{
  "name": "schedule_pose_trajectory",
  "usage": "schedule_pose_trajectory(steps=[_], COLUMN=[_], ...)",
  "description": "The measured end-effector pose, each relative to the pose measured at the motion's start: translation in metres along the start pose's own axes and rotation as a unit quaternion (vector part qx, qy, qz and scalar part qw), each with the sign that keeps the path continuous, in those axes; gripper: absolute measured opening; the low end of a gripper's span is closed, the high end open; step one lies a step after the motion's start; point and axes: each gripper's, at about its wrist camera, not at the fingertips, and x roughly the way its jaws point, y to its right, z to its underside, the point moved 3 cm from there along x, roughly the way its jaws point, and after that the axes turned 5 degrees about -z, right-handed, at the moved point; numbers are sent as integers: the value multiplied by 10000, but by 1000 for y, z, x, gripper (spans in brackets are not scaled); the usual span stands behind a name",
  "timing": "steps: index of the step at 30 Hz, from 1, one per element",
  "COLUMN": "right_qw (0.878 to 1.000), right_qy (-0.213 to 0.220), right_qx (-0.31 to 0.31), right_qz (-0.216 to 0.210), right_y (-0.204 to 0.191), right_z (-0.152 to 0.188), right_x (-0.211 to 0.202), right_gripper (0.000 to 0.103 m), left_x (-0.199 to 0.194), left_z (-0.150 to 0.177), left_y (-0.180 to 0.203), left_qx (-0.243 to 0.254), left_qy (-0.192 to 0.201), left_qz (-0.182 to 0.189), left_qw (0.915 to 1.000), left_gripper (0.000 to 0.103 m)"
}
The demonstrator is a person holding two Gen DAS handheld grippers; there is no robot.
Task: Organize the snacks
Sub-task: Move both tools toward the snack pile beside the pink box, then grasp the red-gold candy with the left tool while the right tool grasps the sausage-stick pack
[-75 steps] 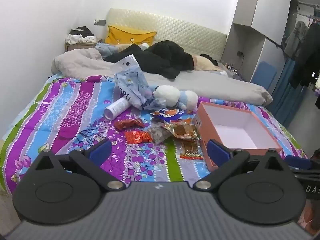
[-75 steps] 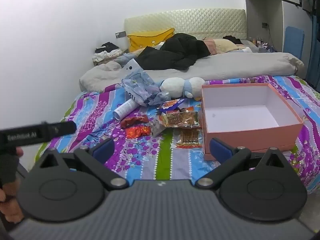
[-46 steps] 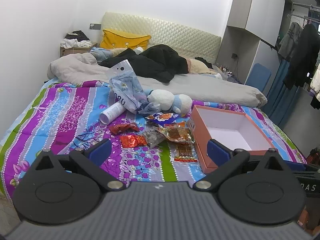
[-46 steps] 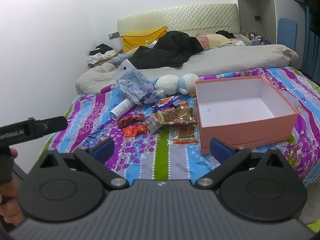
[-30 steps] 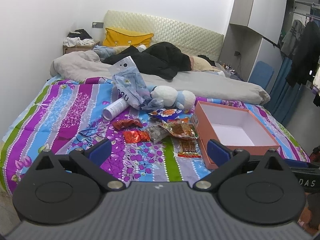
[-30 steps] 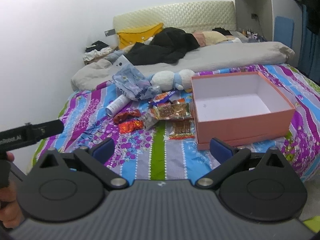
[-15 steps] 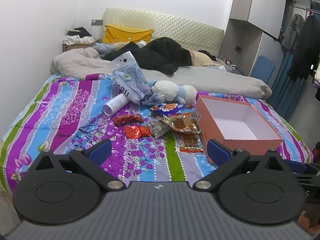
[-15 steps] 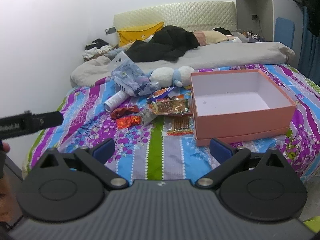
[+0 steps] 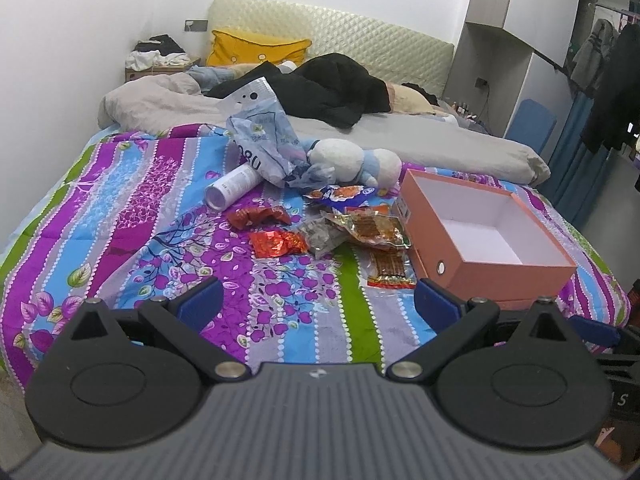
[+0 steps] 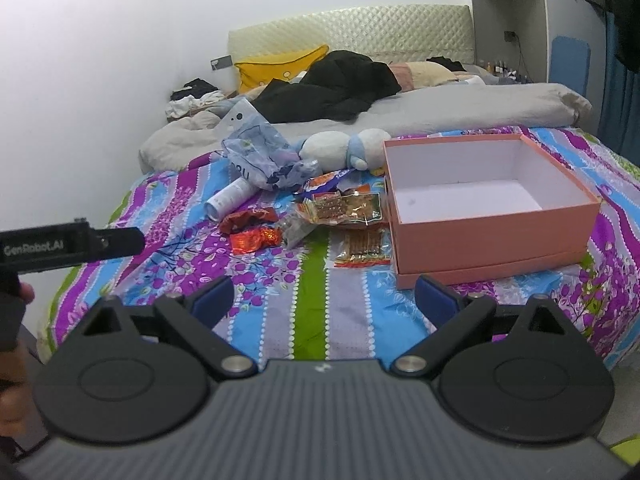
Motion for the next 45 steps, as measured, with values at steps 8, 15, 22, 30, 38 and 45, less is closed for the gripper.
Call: schedule_pose_trajectory(steps=[8,15,22,30,38,45], right_qw=[9999,9999,9999,9996,9993,9993], right_qy=[37,130,47,-98,-195,-128], right_qx=[-75,-77,76,180,228,212], right_qz=[-80,23,-88,-174,-244,-268], right_y=[-5,-3,1,11,17,21], right_z=[2,3,6,1,1,-6], right_x=[2,5,13,32,49,72], right_gripper=[98,98,99,99,99,99], left_x=[9,18,30,48,70,99], left_z=[7,10,15,18,14,16], left_y=[-12,-13,-11,-11,-8,-9], left_qx=[-63,-61,-25,-24,46,59], left_qy=[-126,-220,-326,-484,-575,-719], left_qz=[-40,20,22,108,199,226], left_qw=[9999,9997,9995,9988,9981,9971], left_gripper=[103,103,103,103,103,103])
